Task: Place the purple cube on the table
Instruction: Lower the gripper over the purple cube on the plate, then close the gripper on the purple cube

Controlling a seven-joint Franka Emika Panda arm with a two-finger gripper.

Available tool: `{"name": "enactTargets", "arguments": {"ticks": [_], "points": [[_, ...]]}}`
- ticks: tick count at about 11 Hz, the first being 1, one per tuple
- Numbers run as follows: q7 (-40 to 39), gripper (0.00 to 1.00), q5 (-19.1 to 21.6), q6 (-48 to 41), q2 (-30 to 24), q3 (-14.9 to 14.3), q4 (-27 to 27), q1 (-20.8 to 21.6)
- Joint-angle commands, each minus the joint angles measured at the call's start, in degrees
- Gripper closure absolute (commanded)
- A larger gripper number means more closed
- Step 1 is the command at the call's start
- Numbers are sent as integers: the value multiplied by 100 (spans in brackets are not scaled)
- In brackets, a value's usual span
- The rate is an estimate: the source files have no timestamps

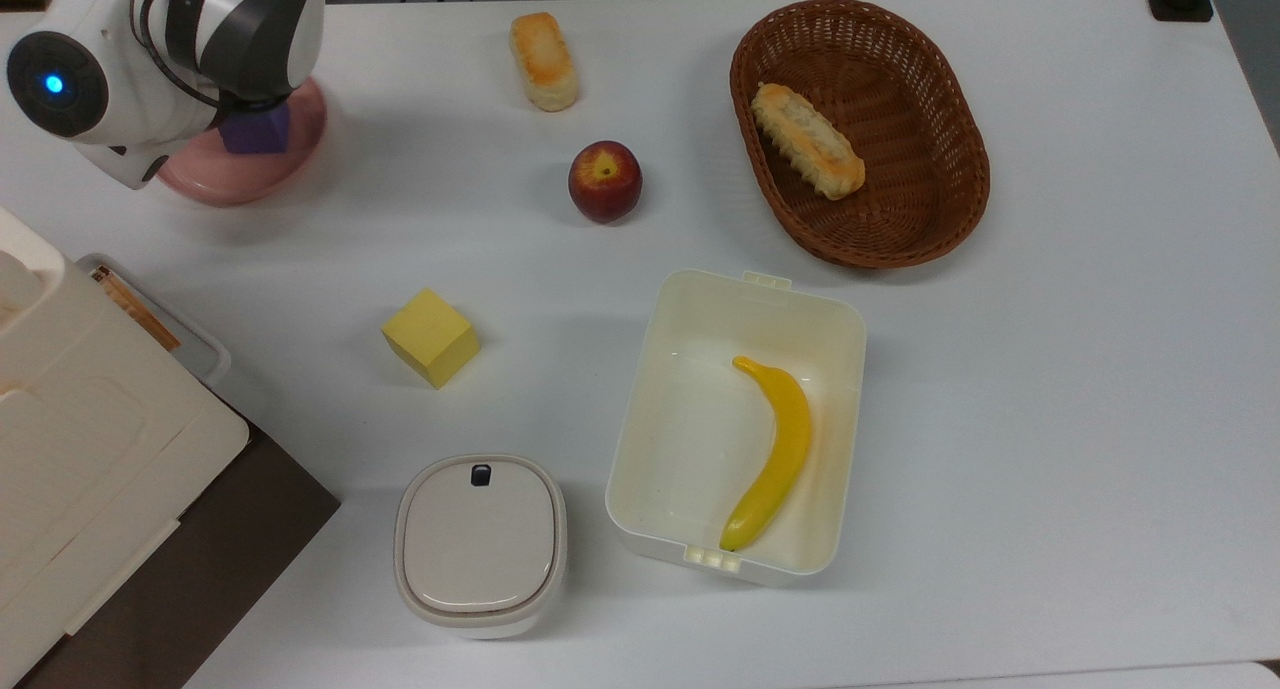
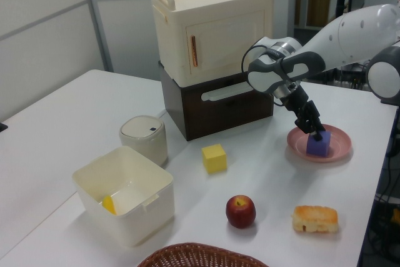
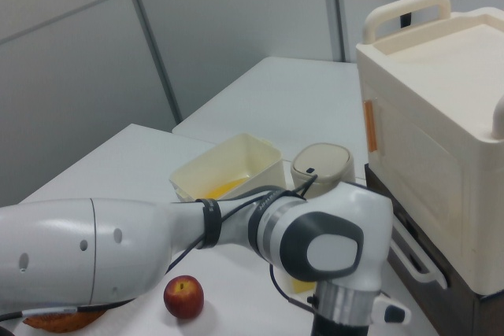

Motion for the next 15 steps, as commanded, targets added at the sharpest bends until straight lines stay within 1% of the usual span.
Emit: {"name": "enactTargets", "arguments": {"ticks": [1,3,4,5,6,7,9,12,15], "points": [[-32,71,-121,-128,-345,45,76,258],[-15,71,-77,-172,-547,45,111,443],[-23,70,-51,-311,-565,45,181,505],[-84,53,-120,-365,-557,45,207,532],[-85,11,-130,-365,-531,45,190,532],[-102,0,-139,-365,-513,36,181,523],[-94,0,-139,-365,-443,10,111,497],[-50,0,-174,-304,-188,-17,58,453],[-50,0,-410,-278,49,-8,58,391]]}}
